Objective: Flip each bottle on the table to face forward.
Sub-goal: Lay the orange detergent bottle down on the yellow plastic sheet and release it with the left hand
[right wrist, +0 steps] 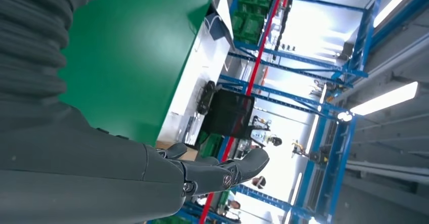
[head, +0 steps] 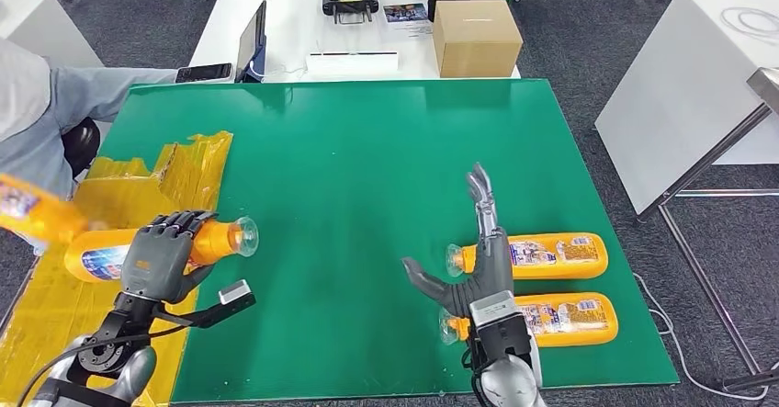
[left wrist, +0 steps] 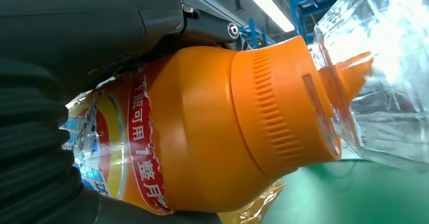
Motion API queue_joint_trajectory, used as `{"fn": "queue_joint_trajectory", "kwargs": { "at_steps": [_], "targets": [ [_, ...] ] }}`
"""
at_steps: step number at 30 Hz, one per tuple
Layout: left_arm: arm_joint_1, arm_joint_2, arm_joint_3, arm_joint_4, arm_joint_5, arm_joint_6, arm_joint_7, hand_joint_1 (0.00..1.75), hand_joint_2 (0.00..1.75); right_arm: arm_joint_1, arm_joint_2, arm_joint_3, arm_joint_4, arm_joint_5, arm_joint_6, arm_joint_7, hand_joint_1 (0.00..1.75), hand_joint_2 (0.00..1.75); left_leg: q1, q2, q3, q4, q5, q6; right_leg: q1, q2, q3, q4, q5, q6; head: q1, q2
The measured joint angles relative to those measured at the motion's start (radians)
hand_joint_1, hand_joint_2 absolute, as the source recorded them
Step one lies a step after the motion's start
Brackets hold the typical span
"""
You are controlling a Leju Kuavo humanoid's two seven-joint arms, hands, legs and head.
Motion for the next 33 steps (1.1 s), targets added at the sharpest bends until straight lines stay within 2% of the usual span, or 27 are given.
{"fn": "queue_joint_trajectory", "kwargs": {
  "at_steps": [8,23,27,33],
  "targets": [
    [0.013,0.024,-0.017,-0.027,0.032,0.001,0.007,1.75,1.75,0.028,-0.001,-0.037,-0.03,-0.003,-0.001,0.003,0.0,1.75,0.0,0.0,0.0,0.0,0.0,0.0,0.0,0.0,0.0,0.0,0.0,0.0,0.0,0.0],
    [0.012,0.029,-0.029,-0.034,0.034,-0.02,0.007,1.75,1.75,0.032,-0.001,-0.043,-0.034,-0.001,0.009,0.006,0.0,1.75,0.0,0.0,0.0,0.0,0.0,0.0,0.0,0.0,0.0,0.0,0.0,0.0,0.0,0.0],
    [-0.047,0.027,-0.06,0.047,0.035,-0.088,0.004,1.75,1.75,0.014,0.0,-0.039,-0.031,0.007,0.034,0.015,0.0,1.75,0.0,0.0,0.0,0.0,0.0,0.0,0.0,0.0,0.0,0.0,0.0,0.0,0.0,0.0],
    [-0.173,0.005,-0.127,0.252,-0.023,-0.104,0.042,1.75,1.75,-0.027,0.0,-0.013,-0.013,0.012,0.054,0.027,0.0,1.75,0.0,0.0,0.001,0.0,0.001,0.0,0.0,0.0,0.001,0.0,0.001,0.0,0.0,0.0]
  ]
}}
